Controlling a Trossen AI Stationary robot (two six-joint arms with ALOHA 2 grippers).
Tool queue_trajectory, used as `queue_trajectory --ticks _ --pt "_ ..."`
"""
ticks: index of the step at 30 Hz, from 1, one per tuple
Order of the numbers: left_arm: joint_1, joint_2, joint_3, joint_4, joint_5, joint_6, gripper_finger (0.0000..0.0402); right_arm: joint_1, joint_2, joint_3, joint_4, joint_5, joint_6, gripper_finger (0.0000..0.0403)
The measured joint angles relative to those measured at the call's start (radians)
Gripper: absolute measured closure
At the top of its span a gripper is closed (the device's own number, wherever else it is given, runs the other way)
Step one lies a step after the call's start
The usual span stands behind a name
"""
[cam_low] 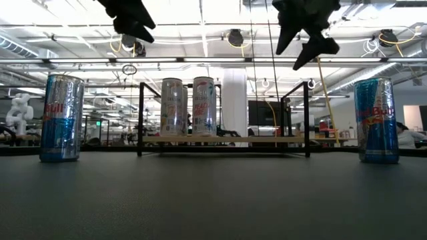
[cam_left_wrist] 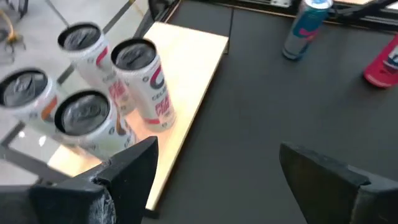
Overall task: Place canned beverage on shelf
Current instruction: Put the right red soda can on the shelf
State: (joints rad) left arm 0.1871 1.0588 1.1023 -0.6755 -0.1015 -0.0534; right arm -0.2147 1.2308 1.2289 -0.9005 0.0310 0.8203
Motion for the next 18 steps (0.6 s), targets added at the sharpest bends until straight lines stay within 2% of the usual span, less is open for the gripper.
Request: queue_trajectory --ticks 6,11,13,15,18 --pt "0.0 0.002 0.0 0.066 0.075 0.083 0.0068 0.166 -0.002 0.001 -0.002 0.028 0.186 0.0124" --pt "0.025 0.002 0.0 0.077 0.256 0.088 0.0068 0.316 -0.005 0.045 -0.002 0.079 0.28 0.0124" --pt "0.034 0.002 0.0 0.083 0.281 0.088 0.0068 0.363 -0.005 0.063 -0.006 0.081 0.318 0.0124" --pt "0.036 0.002 0.0 0.104 0.281 0.087 0.0068 0.4 -0.005 0.073 -0.009 0.059 0.369 0.0124" --pt "0.035 0.007 0.0 0.16 0.281 0.085 0.0068 0.442 -0.005 0.075 -0.037 -0.053 0.474 0.0124"
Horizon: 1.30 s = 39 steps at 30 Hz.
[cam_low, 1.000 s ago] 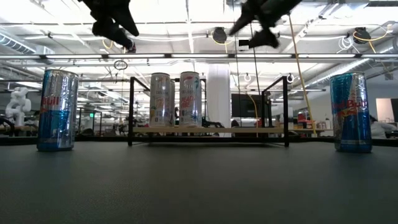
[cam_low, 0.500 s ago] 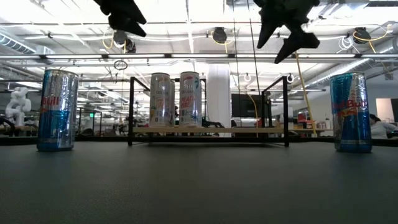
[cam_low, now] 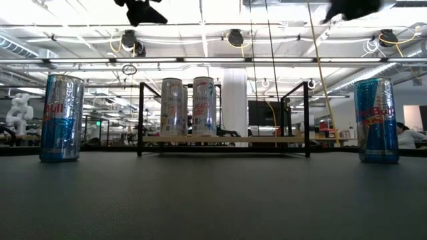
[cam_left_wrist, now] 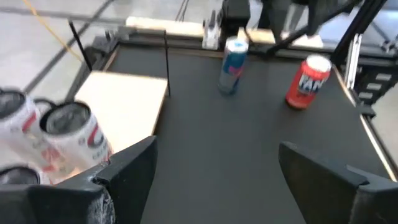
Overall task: Place canned beverage on shelf
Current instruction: Put the right red soda can on the shelf
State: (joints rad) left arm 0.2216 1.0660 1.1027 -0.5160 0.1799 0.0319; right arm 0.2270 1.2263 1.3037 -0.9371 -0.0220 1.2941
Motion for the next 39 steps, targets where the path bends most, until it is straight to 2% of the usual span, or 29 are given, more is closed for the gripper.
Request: queue_trajectory --ticks 2,4,9,12,16,20,22,27,30,39 --pt "-0.016 0.018 0.0 0.032 0.0 -0.03 0.0068 0.028 0.0 0.0 -0.056 -0.086 0.069 0.0124" --pt "-0.035 0.048 0.0 0.062 0.0 -0.067 0.0068 0.062 0.004 0.0 -0.122 -0.129 0.127 0.0124" --pt "-0.114 0.151 0.0 0.211 0.0 -0.155 0.0068 0.178 0.006 0.0 -0.216 -0.133 0.191 0.0124" --pt "-0.179 0.219 0.0 0.313 0.0 -0.155 0.0068 0.264 0.006 0.0 -0.204 -0.075 0.175 0.0124" --pt "-0.245 0.284 0.0 0.439 -0.008 -0.173 0.0068 0.402 0.024 0.0 -0.198 0.066 0.13 0.0124" --pt "-0.289 0.303 0.0 0.487 -0.106 -0.238 0.0068 0.506 0.063 0.0 -0.214 0.233 0.131 0.0121" --pt "-0.309 0.302 0.0 0.486 -0.13 -0.254 0.0068 0.537 0.082 0.0 -0.206 0.285 0.112 0.011" --pt "-0.365 0.303 0.0 0.482 -0.18 -0.26 0.0068 0.588 0.153 0.0 -0.211 0.287 0.072 0.0069" --pt "-0.392 0.305 0.0 0.467 -0.235 -0.254 0.0068 0.603 0.199 0.0 -0.229 0.279 0.181 0.0048" --pt "-0.434 0.376 0.001 0.48 -0.267 -0.263 0.0068 0.607 0.309 0.0 -0.233 0.231 0.301 0.0042"
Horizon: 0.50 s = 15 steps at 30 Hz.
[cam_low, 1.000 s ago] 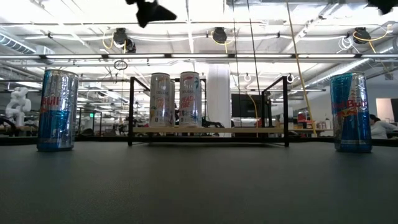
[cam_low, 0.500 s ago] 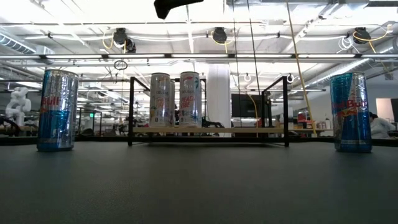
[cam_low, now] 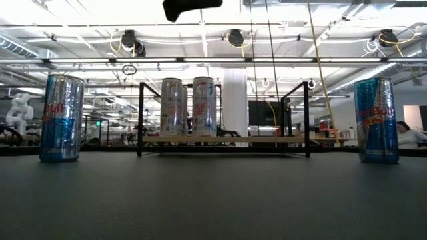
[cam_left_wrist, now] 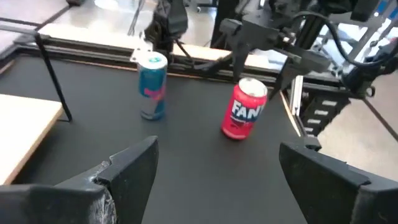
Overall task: Place canned beverage on shelf
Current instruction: Put the right red soda can on the shelf
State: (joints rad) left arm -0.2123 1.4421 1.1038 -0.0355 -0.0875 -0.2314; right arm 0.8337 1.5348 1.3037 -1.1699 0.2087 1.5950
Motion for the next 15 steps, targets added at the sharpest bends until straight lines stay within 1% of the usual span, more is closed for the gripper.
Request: queue_trajectory --ticks 7,11,15 --pt "0.002 0.035 0.0 0.006 -0.001 -0.001 0.0068 0.0 0.068 0.0 -0.012 -0.017 0.019 0.0046" --pt "0.007 0.038 0.0 0.002 0.0 -0.001 0.0068 0.0 0.109 0.001 -0.012 -0.025 0.019 0.0066" --pt "0.007 0.05 0.0 0.003 -0.022 0.0 0.0068 0.0 0.133 0.004 -0.013 -0.022 0.017 0.0091"
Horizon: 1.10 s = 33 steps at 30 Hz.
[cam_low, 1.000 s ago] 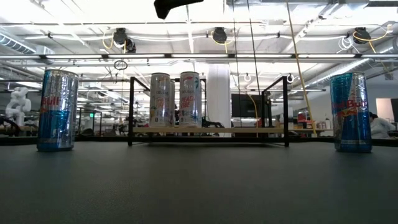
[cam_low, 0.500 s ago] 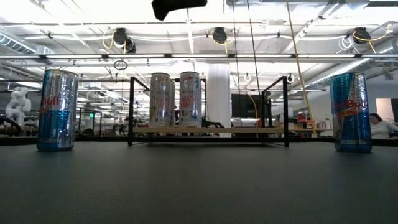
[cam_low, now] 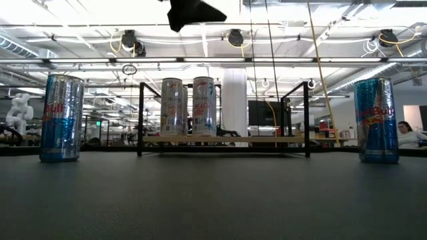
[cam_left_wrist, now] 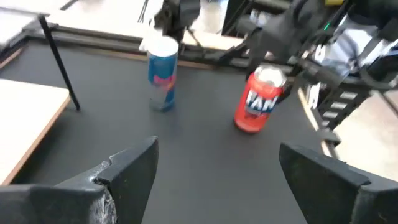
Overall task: Place canned beverage on shelf
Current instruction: Put the right red soda can on the shelf
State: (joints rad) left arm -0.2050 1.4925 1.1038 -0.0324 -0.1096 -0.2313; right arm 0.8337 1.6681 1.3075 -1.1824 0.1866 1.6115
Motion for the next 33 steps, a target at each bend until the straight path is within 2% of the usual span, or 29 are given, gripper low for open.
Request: queue_trajectory --ticks 4,9,17,23,29,33 --pt "0.0 0.005 0.001 0.01 -0.002 0.0 0.0068 0.0 0.001 0.0 0.001 0.015 0.0 0.0109" --pt "0.0 0.01 0.0 0.007 -0.002 -0.051 0.0068 0.0 -0.034 -0.007 0.043 0.048 -0.008 0.0111" --pt "0.0 0.009 0.0 0.036 0.019 -0.129 0.0068 -0.023 -0.108 0.055 0.052 0.199 -0.149 0.0113" --pt "0.017 0.019 -0.001 0.121 0.076 -0.155 0.0068 -0.093 -0.113 0.173 0.064 0.307 -0.359 0.0114" --pt "0.032 0.019 -0.001 0.185 0.107 -0.138 0.0068 -0.187 -0.114 0.285 0.096 0.341 -0.598 0.0114" --pt "0.034 0.019 0.017 0.213 0.136 -0.121 0.0068 -0.242 -0.114 0.305 0.183 0.335 -0.739 0.0114"
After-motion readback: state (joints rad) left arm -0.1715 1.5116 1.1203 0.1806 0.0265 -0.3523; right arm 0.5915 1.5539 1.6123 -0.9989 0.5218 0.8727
